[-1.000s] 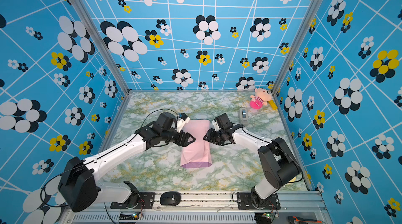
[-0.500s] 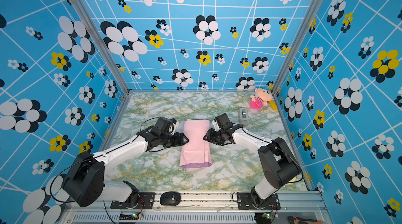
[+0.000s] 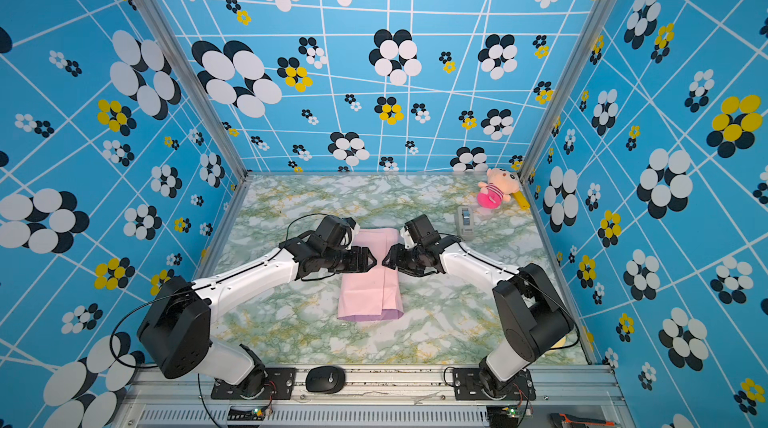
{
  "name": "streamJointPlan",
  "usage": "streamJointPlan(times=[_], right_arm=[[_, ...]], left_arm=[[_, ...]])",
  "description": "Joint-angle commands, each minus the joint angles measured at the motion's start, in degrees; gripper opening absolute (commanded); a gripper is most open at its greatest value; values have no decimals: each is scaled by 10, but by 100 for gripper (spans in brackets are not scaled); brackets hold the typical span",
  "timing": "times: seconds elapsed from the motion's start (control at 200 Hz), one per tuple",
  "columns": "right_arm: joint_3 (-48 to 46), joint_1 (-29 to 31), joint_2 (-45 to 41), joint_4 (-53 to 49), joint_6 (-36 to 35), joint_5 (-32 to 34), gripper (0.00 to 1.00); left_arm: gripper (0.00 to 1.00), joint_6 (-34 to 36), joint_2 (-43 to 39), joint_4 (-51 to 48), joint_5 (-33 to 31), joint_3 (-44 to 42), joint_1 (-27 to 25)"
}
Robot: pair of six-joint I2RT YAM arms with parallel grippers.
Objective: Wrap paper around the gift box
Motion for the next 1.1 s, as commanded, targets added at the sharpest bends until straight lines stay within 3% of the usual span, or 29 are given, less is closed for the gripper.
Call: streamJointPlan(times=[0.0,0.16,0.325,0.38,0.445,0.62,0.83,1.095], right_arm=[[22,10,0,-29,6,18,58],[29,14,19,-71,4,80,49],[34,13,36,-64,-2,72,45],[32,14,25,-60,-2,68,50],[27,13,2,-46,2,67,63],[10,10,-23,4,5,7,76],[-11,-7,-9,72,51,-29,79],[24,-6,16,15,22,-8,83]], left_arm=[[77,10,11,-22,-21,12,-6],[77,-2,19,18,-6,0,-8],[77,3,19,29,-6,-3,-7],[77,4,25,29,-6,-4,-7],[77,3,31,32,-3,-6,-8],[77,-3,30,43,-3,-11,-7],[76,6,29,70,21,-21,-8],[75,-9,25,132,36,-64,-7]])
